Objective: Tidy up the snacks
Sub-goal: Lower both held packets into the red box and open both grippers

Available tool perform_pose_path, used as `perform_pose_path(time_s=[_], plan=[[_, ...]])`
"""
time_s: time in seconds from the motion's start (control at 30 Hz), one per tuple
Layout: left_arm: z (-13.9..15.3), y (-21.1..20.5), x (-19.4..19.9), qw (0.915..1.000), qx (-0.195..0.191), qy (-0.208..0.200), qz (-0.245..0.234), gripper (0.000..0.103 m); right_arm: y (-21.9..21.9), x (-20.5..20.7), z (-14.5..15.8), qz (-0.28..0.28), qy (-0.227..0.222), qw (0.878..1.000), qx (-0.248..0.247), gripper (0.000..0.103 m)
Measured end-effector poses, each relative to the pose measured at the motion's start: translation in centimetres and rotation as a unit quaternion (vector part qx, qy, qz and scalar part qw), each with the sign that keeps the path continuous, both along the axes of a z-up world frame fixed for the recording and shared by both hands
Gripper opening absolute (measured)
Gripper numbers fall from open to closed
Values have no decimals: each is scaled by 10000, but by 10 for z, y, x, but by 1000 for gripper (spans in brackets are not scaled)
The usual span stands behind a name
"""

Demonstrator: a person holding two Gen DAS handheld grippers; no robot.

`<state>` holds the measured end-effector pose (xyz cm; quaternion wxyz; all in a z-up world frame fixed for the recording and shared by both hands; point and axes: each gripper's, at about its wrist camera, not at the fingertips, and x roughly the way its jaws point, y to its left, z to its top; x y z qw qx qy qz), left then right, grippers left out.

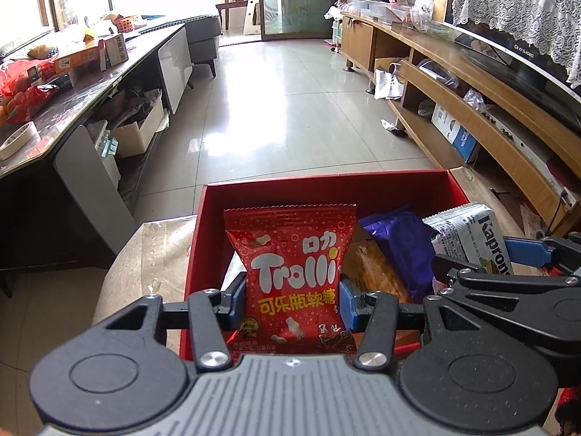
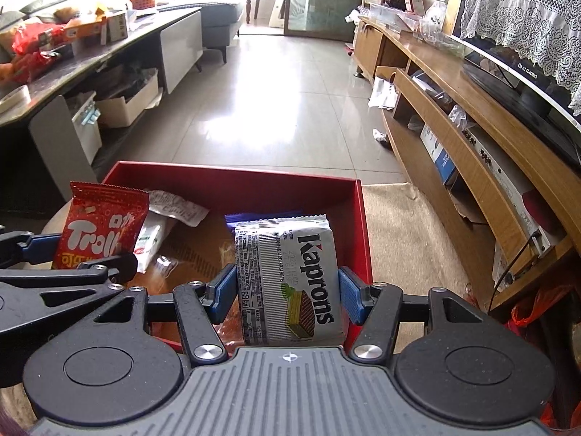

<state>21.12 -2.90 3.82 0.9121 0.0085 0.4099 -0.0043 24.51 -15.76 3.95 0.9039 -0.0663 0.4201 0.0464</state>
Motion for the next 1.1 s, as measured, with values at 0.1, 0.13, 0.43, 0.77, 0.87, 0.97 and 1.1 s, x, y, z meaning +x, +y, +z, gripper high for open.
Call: perform_pose_path(time_s=[0.1,0.13,0.43,0.77,0.87,0.97,1.1], plan=[[-1,-2,6,10000,4,8,10,46,-1,4,-1,-33,4,10000,18,66],[-2,-2,7,10000,12,6,12,46,-1,5,-1,-39,6,10000,14,66],[-11,-5,20,9999,27,116,65,46,1,17,-10,-26,43,10000,-24,66],[-26,-5,34,9994,156,264,173,46,6,30,-26,-1,117,9999,-74,66],[-28,-4,36,9992,130,312,205,46,8,31,-27,18,101,9999,-136,66],[-30,-4,37,9991,166,337,220,46,9,32,-30,29,114,9999,-120,67],[-29,-5,38,9989,162,355,255,46,11,32,-30,52,87,9998,-171,67]])
